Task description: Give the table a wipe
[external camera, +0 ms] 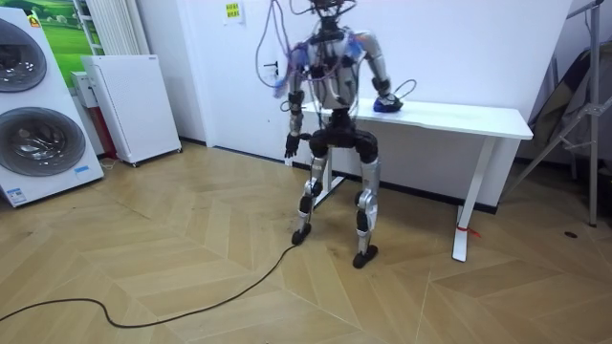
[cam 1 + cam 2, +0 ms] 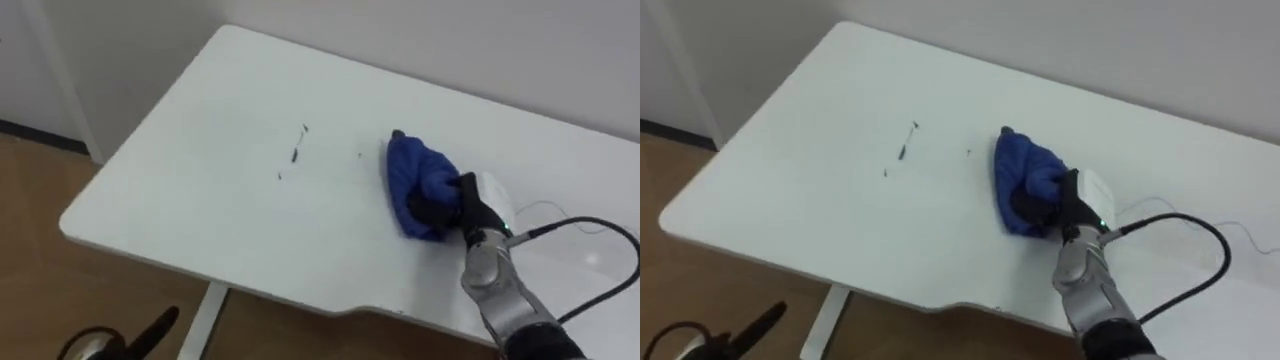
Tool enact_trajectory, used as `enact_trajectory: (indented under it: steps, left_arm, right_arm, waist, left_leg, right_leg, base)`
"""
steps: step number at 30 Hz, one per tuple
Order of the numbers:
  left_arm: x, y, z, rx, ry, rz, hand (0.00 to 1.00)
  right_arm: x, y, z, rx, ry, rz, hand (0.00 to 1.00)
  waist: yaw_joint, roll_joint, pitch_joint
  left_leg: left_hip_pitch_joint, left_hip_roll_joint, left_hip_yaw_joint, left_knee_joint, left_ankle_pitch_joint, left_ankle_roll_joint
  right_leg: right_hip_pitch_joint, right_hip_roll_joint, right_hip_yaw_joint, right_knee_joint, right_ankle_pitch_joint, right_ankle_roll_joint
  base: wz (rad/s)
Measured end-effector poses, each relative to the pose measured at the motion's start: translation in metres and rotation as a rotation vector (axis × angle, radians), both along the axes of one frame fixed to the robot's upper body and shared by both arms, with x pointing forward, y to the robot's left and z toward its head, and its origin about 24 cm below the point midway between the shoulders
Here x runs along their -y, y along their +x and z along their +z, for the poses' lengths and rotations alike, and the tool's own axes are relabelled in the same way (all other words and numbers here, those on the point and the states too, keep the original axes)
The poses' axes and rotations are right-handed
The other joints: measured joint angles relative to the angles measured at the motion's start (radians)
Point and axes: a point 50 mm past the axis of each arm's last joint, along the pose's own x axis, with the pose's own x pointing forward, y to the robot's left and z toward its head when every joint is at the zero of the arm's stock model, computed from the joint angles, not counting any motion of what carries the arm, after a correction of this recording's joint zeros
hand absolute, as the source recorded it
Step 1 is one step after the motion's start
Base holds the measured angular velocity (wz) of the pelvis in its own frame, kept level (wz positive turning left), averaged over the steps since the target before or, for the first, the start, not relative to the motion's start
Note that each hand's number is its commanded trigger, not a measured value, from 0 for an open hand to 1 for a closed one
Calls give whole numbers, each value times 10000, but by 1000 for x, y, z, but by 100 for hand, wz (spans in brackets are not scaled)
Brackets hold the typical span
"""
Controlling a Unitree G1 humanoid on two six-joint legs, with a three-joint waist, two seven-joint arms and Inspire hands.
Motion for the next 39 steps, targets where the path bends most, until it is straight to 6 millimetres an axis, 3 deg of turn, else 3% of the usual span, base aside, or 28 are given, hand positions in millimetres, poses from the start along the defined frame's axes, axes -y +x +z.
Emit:
enact_trajectory:
  steps: [1, 4, 7, 8, 10, 13, 15, 18, 21, 23, 24, 26, 29, 32, 34, 36, 39]
  left_arm:
    - [3, -7, -3, -194, -61, -21, 0]
    - [5, -20, -8, -570, -75, 140, 0]
    - [12, -35, -15, -871, -420, 596, 0]
    - [15, -40, -18, -1042, -530, 666, 0]
    - [20, -40, -19, -1051, -673, 752, 0]
    - [20, -38, -19, -969, -713, 810, 0]
    - [19, -37, -18, -858, -773, 1022, 0]
    - [15, -30, -14, -576, -652, 972, 0]
    - [10, -34, -13, -620, -355, 701, 0]
    - [-9, -48, -8, -818, 307, 937, 0]
    - [-15, -54, -7, -887, 482, 1138, 0]
    - [-31, -68, -2, -1092, 876, 1813, 0]
    - [-42, -81, 2, -1175, 1113, 2350, 0]
    - [-35, -84, -2, -1309, 1011, 2097, 0]
    - [-28, -82, -4, -1284, 845, 1853, 0]
    - [-21, -76, -7, -1236, 704, 1624, 0]
    - [-5, -67, -13, -1191, 350, 1320, 0]
  right_arm:
    - [11, -7, -1, -5, -193, -305, 100]
    - [18, -9, 3, 48, -484, -272, 100]
    - [6, 7, 11, -102, -818, 442, 100]
    - [-5, 19, 18, -135, -1079, 999, 100]
    - [-17, 34, 30, -22, -1681, 1767, 100]
    - [-30, 48, 44, 180, -1907, 2353, 100]
    - [-28, 48, 43, 191, -2002, 2321, 100]
    - [-14, 35, 31, 223, -1679, 1793, 100]
    - [14, 5, 12, 258, -886, 138, 100]
    - [47, -28, 0, 79, -767, -1379, 100]
    - [56, -34, -1, -32, -795, -1670, 100]
    - [90, -61, -4, -598, -1217, -2574, 100]
    - [114, -83, -9, -1101, -1367, -3646, 100]
    - [116, -83, -9, -1303, -1413, -3872, 100]
    - [110, -70, -7, -1337, -1496, -3661, 100]
    - [99, -54, -4, -1414, -1647, -3307, 100]
    - [60, -18, 5, -1486, -2265, -1598, 100]
  waist:
    - [5, 90, -59]
    - [468, 331, -24]
    - [1170, 611, 21]
    - [1416, 656, 88]
    - [1638, 634, 97]
    - [1647, 558, 132]
    - [1419, 472, 165]
    - [642, 285, 191]
    - [202, 157, 127]
    - [157, -67, -39]
    - [161, -121, -66]
    - [240, -180, -73]
    - [254, -162, -77]
    - [260, -33, -108]
    - [425, 22, -94]
    - [713, 48, -86]
    - [988, 115, -55]
  left_leg:
    - [90, -3, 541, -58, 152, 34]
    - [388, -80, 1313, 178, 191, 131]
    - [843, -226, 1508, 90, 55, 364]
    - [1002, -452, 1492, -27, -22, 497]
    - [1061, -752, 1513, -481, -52, 557]
    - [1071, -918, 1471, -1014, -34, 574]
    - [967, -990, 1408, -1032, -10, 615]
    - [571, -1267, 1191, -730, 11, 794]
    - [534, -1599, 1045, -451, -91, 1068]
    - [507, -1771, 1034, -408, -171, 1259]
    - [517, -1790, 1035, -385, -200, 1297]
    - [560, -1832, 1059, -181, -420, 1432]
    - [745, -1840, 1157, -177, -570, 1569]
    - [876, -1843, 1173, -184, -634, 1665]
    - [969, -1844, 1187, -223, -667, 1695]
    - [1063, -1842, 1143, -254, -708, 1678]
    - [1109, -1827, 768, -373, -745, 1610]
  right_leg:
    - [101, 54, -20, 41, -225, -105]
    - [54, 147, 67, 372, -489, -392]
    - [-209, 314, 799, 638, -534, -599]
    - [-542, 319, 1246, 887, -538, -677]
    - [-1029, 357, 1624, 1073, -457, -775]
    - [-1481, 467, 1951, 1079, -325, -810]
    - [-1511, 410, 1937, 1047, -305, -780]
    - [-1286, 227, 1828, 973, -370, -654]
    - [-637, 74, 1906, 525, -407, -396]
    - [-295, 23, 1973, 54, -307, -216]
    - [-217, 24, 1970, -66, -245, -184]
    - [44, 30, 1920, -411, -10, -83]
    - [250, 85, 1706, -549, 253, -56]
    - [259, 113, 1675, -555, 468, -71]
    - [266, 132, 1676, -561, 516, -76]
    - [220, 201, 1709, -559, 534, -105]
    - [-60, 421, 1726, -526, 717, -355]
  base:
    - [58]
    - [1]
    - [-69]
    - [-95]
    - [-75]
    - [-30]
    - [11]
    - [80]
    - [79]
    - [44]
    - [7]
    - [-2]
    - [-13]
    - [-20]
    - [-41]
    - [-64]
    - [-65]
